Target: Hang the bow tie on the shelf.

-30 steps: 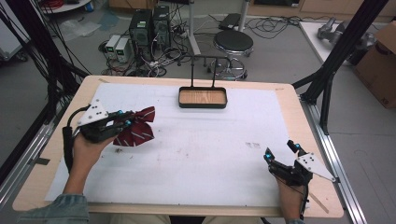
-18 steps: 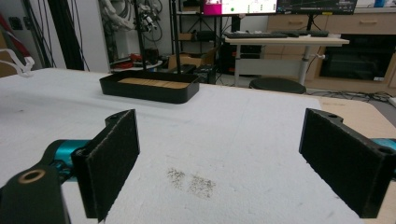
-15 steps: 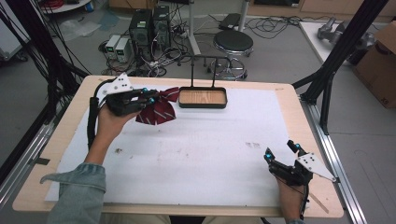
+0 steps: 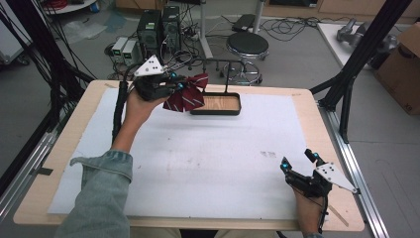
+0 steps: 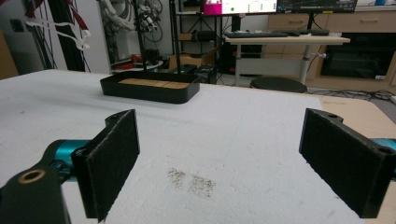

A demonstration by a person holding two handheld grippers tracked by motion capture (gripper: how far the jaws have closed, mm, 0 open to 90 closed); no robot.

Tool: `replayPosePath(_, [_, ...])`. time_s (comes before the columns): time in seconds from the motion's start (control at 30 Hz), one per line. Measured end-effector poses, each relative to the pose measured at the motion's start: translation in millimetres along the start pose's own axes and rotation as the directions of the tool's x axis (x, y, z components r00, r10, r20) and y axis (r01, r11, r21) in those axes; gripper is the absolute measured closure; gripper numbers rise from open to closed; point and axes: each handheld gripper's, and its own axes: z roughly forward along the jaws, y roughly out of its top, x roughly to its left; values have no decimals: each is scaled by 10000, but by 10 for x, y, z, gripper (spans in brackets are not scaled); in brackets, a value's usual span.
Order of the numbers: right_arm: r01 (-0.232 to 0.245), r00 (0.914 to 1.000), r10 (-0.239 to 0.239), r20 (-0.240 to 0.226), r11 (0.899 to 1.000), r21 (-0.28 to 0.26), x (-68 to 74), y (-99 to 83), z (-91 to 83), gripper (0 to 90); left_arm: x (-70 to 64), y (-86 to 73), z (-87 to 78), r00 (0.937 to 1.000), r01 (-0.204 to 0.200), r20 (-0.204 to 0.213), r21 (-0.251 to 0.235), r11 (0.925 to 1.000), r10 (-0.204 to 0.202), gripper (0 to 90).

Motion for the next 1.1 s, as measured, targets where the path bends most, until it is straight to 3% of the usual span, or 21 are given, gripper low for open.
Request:
replayPosePath(0.17, [16,10000,-16,-16,10000,0,-8,-2,1,112,158,8,161,9998,120,-129,114,9999,-118,750])
replayPosePath(0.43, [-19,10000,19,-29,10000,-4,-17,-3,1,112,241,29,384,9991,-122,-406,521,9986,143,749])
replayPosePath(0.8, [-92,9999,92,-69,10000,-5,-23,-3,4,112,419,55,499,9951,-47,-982,319,9995,78,749])
replayPosePath(0.87, [-93,9999,93,-68,10000,-13,-24,-4,5,112,474,23,500,9935,131,-1133,222,9997,-105,749])
replayPosePath(1.0, [-88,9999,88,-80,10000,-13,-24,-4,6,112,587,-103,506,9895,562,-1370,690,9960,-463,749])
replayPosePath(1.1, [-86,9999,86,-81,10000,-10,-24,-4,6,112,625,-156,496,9866,850,-1454,665,9942,-746,748])
